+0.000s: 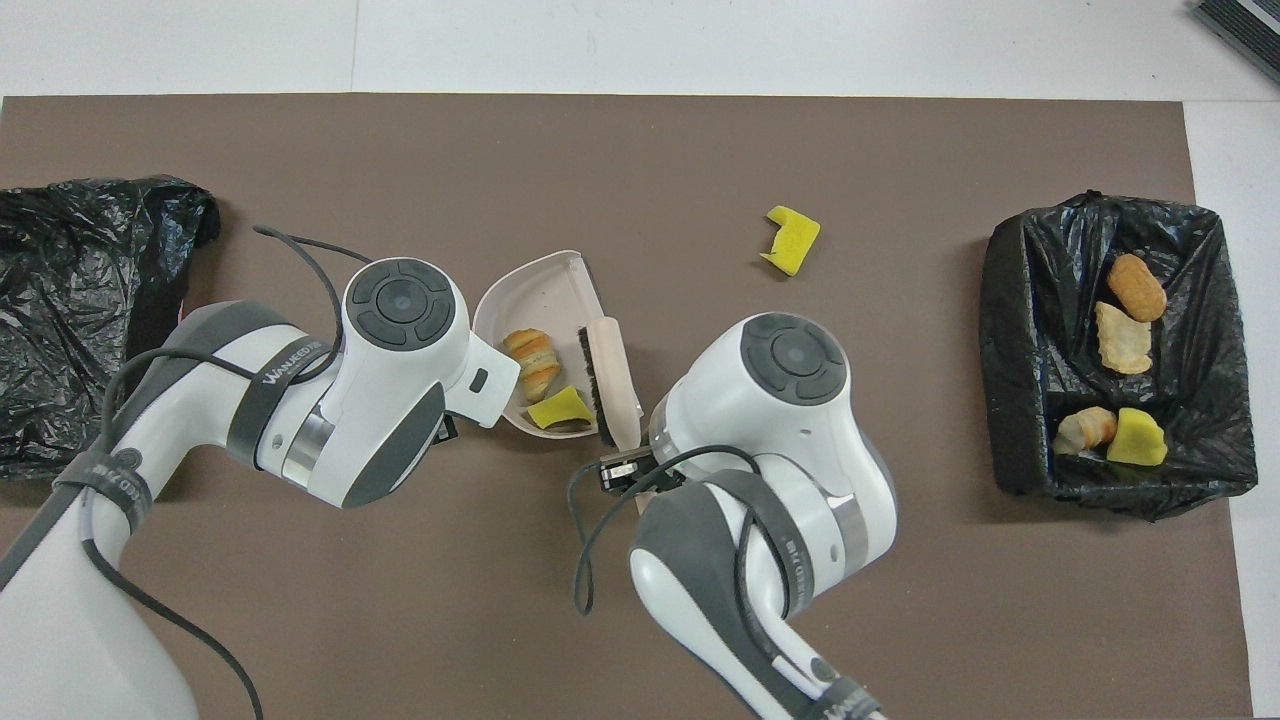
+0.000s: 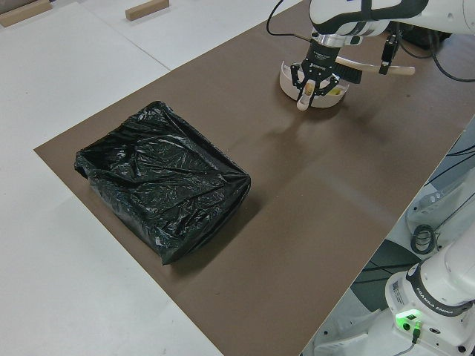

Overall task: Sweep and dump trash in bin
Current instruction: 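Sweep the bread and sponge with the right gripper into the dustpan, then move the brush with the right gripper behind the far sponge piece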

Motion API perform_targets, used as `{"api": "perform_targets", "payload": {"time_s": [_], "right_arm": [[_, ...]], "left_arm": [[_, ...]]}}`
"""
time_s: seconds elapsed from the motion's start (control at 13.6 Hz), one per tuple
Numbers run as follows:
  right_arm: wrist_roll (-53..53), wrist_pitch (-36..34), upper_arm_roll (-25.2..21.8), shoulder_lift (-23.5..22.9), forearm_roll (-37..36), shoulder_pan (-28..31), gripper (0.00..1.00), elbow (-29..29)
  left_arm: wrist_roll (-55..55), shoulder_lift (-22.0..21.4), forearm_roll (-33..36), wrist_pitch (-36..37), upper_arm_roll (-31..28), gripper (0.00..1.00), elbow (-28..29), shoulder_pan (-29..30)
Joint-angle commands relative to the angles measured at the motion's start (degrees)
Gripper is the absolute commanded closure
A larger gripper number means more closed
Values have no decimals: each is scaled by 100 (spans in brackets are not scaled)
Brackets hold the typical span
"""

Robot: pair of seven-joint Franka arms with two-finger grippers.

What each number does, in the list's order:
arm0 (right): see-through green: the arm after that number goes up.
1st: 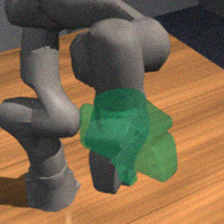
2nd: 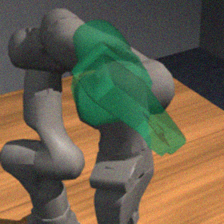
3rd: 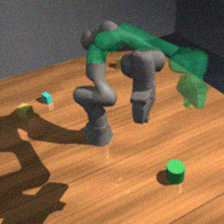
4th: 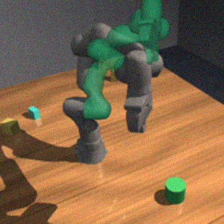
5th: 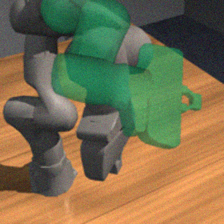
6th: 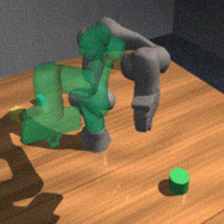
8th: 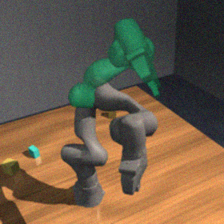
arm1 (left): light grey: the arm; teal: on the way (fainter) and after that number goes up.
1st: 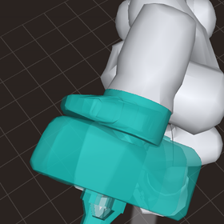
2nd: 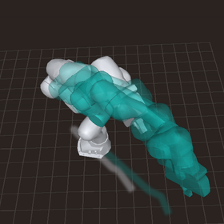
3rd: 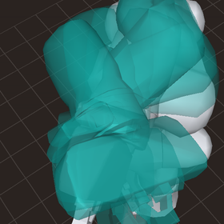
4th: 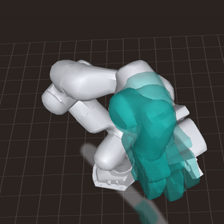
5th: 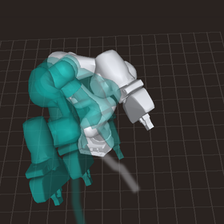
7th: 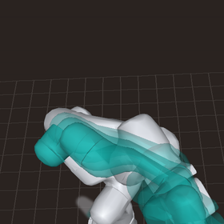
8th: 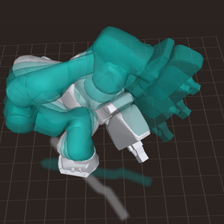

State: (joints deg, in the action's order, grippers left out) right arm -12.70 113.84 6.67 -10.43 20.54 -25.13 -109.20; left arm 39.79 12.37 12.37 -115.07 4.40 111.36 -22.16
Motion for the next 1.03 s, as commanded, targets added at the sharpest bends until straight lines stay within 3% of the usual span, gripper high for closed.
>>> {"api": "perform_targets", "payload": {"time_s": [0.0, 0.52, 0.74, 0.96], "right_arm": [[93, -318, 10, 50, -626, 341, 100, 241], [-49, 24, 1, -283, -2622, 1553, 100, 425], [161, 24, 27, -731, -3528, 1835, 100, 935], [941, -36, 19, -1416, -3679, 1871, 100, 1768]], "left_arm": [[91, -173, 73, -130, -18, 100, 246, 1], [91, -173, 64, -147, -10, 100, 246, 45], [91, -173, 64, -165, -10, 100, 246, 45], [91, -173, 47, -165, -10, 100, 254, 53]]}}
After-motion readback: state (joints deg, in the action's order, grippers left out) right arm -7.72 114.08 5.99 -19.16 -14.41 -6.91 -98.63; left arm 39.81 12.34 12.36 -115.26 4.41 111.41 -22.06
